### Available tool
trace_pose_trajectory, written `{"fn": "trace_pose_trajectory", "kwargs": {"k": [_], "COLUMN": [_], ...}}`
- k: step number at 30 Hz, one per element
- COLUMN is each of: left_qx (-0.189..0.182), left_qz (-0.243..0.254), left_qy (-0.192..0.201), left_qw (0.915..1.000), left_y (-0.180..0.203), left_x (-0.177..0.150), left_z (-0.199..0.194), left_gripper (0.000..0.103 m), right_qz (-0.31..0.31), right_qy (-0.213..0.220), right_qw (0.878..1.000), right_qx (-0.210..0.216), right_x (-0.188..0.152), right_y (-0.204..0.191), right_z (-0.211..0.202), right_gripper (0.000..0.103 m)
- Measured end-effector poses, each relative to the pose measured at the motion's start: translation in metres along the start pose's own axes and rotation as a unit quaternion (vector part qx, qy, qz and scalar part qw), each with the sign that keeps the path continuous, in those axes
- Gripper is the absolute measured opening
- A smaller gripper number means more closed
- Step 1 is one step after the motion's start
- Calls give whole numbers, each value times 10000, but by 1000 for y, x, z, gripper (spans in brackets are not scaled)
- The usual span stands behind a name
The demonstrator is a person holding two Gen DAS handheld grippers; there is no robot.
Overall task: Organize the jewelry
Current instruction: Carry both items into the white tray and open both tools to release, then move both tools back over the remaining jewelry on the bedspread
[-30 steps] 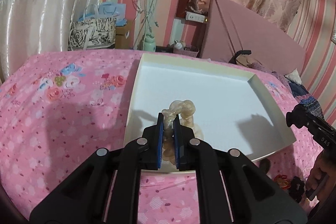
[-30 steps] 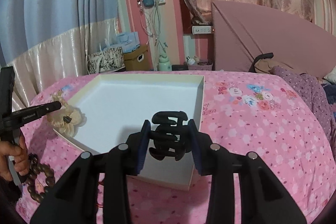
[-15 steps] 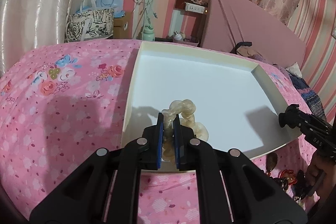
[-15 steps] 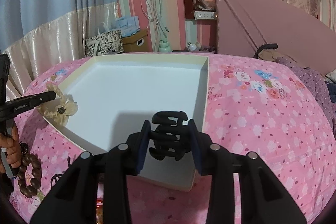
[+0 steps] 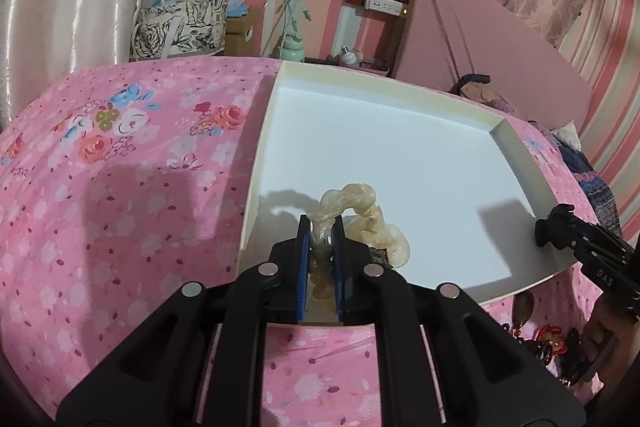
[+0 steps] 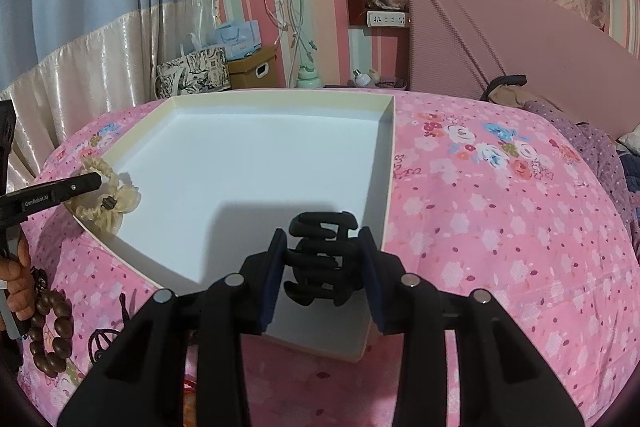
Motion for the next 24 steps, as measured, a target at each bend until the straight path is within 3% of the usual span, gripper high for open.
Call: {"fn": "trace_pose_trajectory", "kwargs": {"k": [9, 10, 12, 16, 19, 20, 24], "left_qx": [93, 100, 137, 151, 80, 17, -326], "left_qz": [53, 57, 45, 40, 4, -25, -270], "left_qy": [92, 106, 168, 273, 385, 448, 658], "left_qw": [9999, 9999, 9998, 9995, 9992, 9990, 9969], "left_y": [3, 3, 2, 0, 0, 0, -2], "left_x": [1, 2, 2, 1, 3, 4, 16], "left_z": [-3, -3, -5, -10, -14, -17, -33], "left_gripper": [13, 15, 30, 39, 54, 59, 59], "right_qz": [-15, -30, -131, -268, -200, -136, 232], "right_qy": [26, 42, 93, 171, 301, 366, 605], "right_qw": [10000, 10000, 9999, 9995, 9993, 9992, 9975], "right_qx": [-41, -30, -15, -82, -133, -60, 281], "right_x": [0, 0, 1, 2, 4, 5, 10], "right_y": [1, 0, -4, -8, -5, -4, 5], "right_z": [-2, -2, -4, -7, -12, -15, -24], "right_gripper": [39, 44, 51, 60, 75, 75, 75]}}
Point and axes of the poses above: each gripper's, at about its wrist camera, not at the fingertips, and z roughly the way its jaws point, y to its right, x to its top, the point moved 7 cm from there along z, roughly the way its jaws point, and after that the axes turned 5 degrees about y, right-handed, at the moved point
